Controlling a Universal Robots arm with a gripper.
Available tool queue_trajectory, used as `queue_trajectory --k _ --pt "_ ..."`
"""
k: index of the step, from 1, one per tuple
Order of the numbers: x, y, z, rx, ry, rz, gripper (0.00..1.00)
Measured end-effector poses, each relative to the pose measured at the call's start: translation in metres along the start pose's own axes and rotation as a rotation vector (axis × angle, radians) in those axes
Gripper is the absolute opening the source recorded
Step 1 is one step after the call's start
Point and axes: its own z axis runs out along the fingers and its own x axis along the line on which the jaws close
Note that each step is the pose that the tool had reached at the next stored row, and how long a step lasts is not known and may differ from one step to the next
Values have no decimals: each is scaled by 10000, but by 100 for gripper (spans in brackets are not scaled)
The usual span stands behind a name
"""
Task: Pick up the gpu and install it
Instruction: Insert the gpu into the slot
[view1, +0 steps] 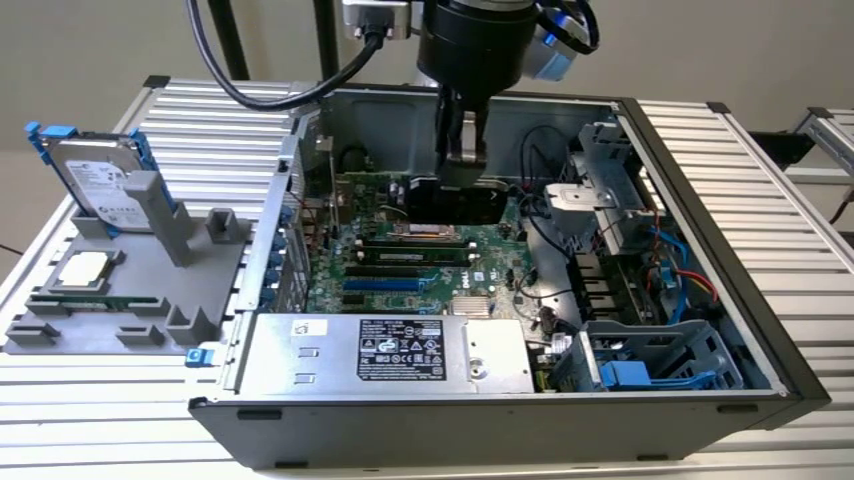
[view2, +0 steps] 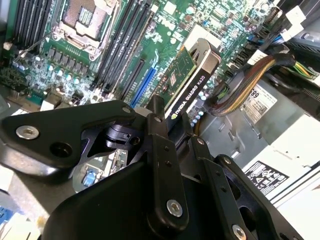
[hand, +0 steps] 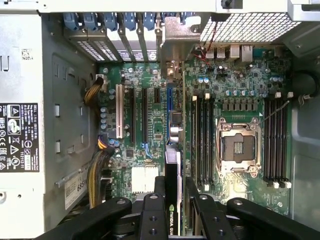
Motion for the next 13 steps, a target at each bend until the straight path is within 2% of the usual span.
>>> queue_trajectory --k 13 --pt "2 -4 127 0 25 1 0"
